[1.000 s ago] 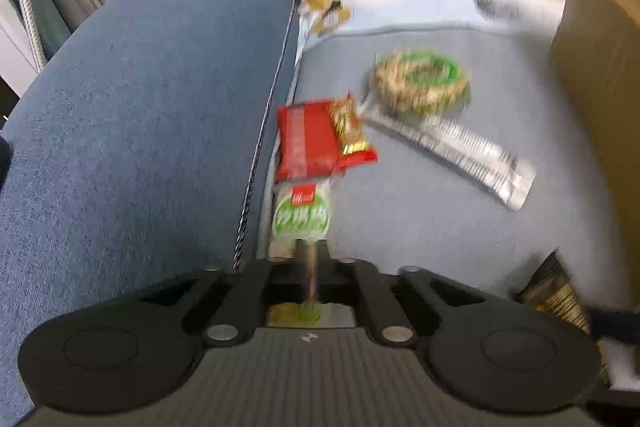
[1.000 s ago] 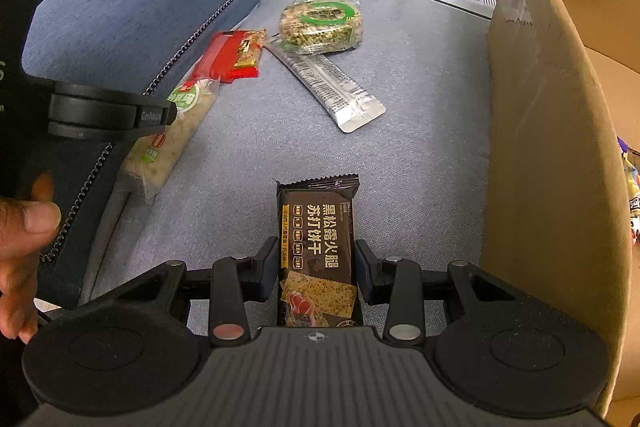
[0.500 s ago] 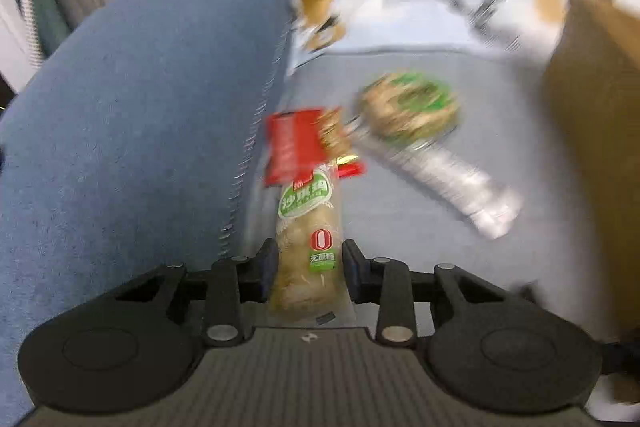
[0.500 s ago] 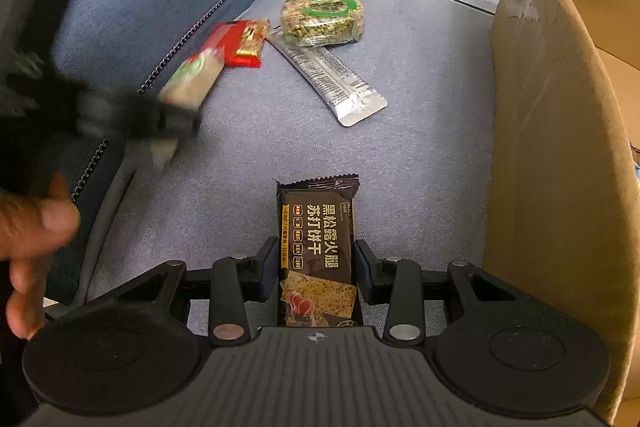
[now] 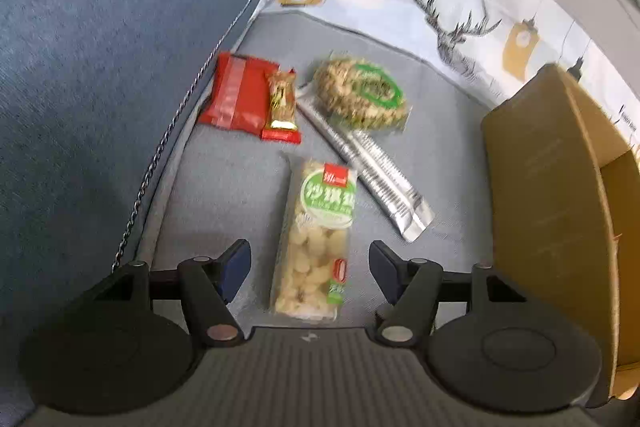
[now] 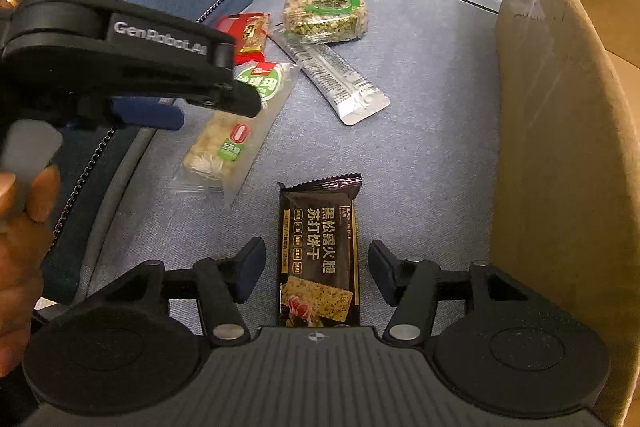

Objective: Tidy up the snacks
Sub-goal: 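Grasp the green-labelled clear snack bag with the left tool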

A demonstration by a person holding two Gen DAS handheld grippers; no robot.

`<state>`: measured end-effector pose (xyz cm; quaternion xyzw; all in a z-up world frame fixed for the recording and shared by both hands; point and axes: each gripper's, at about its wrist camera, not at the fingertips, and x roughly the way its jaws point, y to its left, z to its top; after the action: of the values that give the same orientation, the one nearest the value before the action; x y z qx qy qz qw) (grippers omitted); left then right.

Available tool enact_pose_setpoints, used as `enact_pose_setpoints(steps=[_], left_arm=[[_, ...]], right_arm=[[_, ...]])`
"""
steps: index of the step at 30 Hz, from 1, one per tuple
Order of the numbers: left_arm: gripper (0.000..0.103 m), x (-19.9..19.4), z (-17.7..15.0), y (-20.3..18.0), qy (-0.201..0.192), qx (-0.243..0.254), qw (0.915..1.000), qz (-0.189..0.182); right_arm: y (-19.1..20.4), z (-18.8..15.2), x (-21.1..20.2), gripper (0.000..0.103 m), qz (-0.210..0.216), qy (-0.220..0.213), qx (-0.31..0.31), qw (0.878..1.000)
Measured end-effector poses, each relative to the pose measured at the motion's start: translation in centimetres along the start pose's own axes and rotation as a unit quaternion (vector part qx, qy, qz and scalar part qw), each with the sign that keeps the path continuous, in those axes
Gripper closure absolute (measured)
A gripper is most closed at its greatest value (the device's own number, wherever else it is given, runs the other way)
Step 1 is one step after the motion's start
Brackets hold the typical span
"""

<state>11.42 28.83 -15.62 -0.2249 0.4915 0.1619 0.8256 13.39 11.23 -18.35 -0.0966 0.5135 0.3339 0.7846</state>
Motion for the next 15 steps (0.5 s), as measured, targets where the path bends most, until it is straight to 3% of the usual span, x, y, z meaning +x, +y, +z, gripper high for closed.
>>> enact_pose_setpoints(steps=[15], left_arm=[[0.033,1.9,-0.2,-2.0,0.029,0.040,0.9985,0.024]], right_arm=[[0.3,-0.2,0.6,0.044,-0.016,0.012,-0.023,1.000]])
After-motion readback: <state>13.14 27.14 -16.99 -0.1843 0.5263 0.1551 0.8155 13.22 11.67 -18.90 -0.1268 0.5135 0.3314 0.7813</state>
